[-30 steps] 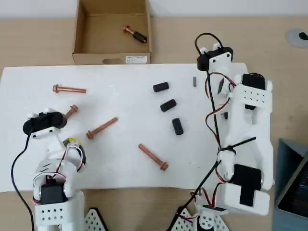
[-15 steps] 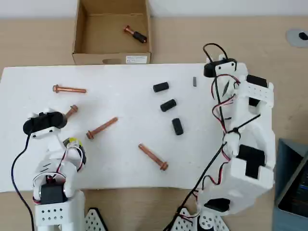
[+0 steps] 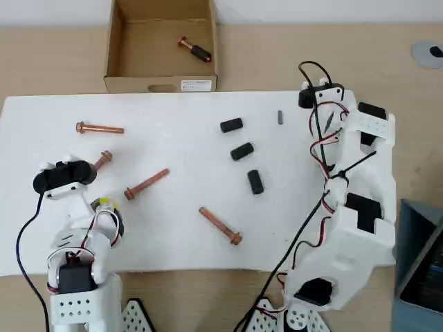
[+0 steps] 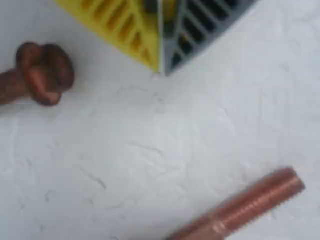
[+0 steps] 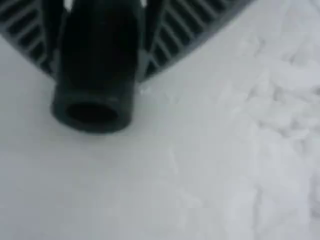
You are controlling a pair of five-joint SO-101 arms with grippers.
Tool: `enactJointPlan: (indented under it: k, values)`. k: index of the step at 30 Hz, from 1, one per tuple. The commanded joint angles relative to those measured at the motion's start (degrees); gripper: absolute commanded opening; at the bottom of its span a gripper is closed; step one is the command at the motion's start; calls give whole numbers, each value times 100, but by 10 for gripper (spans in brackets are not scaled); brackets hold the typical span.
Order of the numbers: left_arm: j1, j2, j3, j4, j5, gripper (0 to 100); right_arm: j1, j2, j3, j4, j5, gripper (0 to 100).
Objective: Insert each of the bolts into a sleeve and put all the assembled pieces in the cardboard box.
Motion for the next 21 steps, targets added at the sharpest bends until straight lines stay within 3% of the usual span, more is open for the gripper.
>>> enactJointPlan:
  k: [1, 10, 21]
  values:
    - [-62, -48, -18, -35, -26, 2, 48, 251, -180, 0, 18, 19]
    - [-62, -48, -26, -9, -9, 2, 48, 48, -822, 879, -9, 10]
    - [-35, -48, -26, 0, -35, 2, -13, -2185, -1640, 2418, 0, 10]
